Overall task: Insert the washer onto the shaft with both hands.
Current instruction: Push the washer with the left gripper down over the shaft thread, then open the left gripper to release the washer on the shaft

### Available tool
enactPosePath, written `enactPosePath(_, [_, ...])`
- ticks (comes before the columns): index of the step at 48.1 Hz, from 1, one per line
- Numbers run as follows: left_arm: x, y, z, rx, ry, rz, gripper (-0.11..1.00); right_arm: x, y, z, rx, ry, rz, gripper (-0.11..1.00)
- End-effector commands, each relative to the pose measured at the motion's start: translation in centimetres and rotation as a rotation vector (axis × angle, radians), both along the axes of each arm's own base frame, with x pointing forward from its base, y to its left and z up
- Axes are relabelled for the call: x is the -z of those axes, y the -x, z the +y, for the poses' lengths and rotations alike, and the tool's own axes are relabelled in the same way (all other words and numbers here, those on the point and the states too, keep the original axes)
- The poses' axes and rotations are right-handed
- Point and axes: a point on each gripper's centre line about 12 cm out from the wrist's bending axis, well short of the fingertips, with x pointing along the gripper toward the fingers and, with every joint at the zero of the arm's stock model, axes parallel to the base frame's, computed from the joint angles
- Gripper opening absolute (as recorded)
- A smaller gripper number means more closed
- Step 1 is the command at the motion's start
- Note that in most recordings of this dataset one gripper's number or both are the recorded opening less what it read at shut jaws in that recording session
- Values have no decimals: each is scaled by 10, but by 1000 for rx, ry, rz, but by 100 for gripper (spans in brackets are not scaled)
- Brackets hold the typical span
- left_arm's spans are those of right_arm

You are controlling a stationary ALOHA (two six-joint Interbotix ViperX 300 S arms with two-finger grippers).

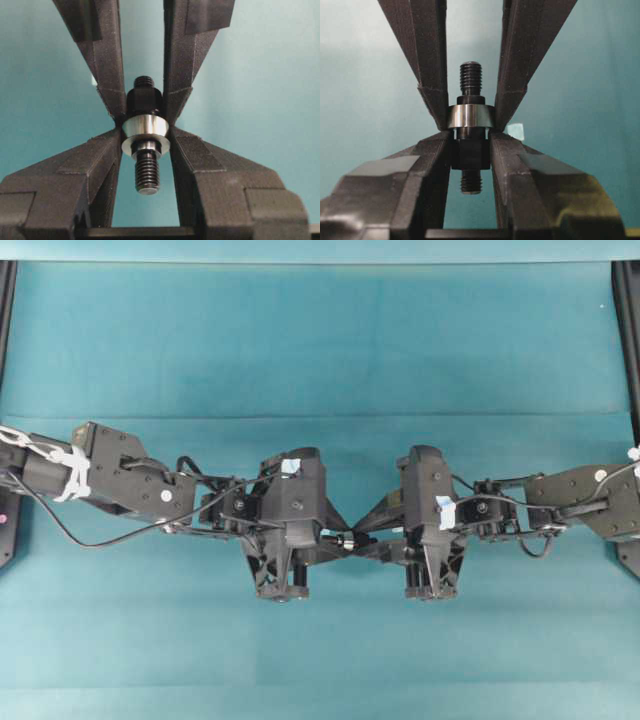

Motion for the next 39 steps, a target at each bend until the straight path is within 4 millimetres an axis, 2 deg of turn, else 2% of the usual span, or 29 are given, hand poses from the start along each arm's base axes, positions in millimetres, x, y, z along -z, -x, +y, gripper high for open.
enactPosePath(1, [-12,-8,4,-6,-2,-38,37,-11,-3,2,-3,-4,-40,0])
enactPosePath(28, [-16,-11,5,-13,6,-52,38,-5,3,2,-2,-9,-27,0])
enactPosePath(30, [-16,-11,5,-13,4,-52,45,-5,3,2,-4,-7,-29,0])
enactPosePath(36, [-18,-11,5,-12,3,-57,81,-4,6,2,-2,-9,-22,0])
enactPosePath(39, [-18,-10,5,-12,3,-55,87,-4,7,2,-2,-9,-22,0])
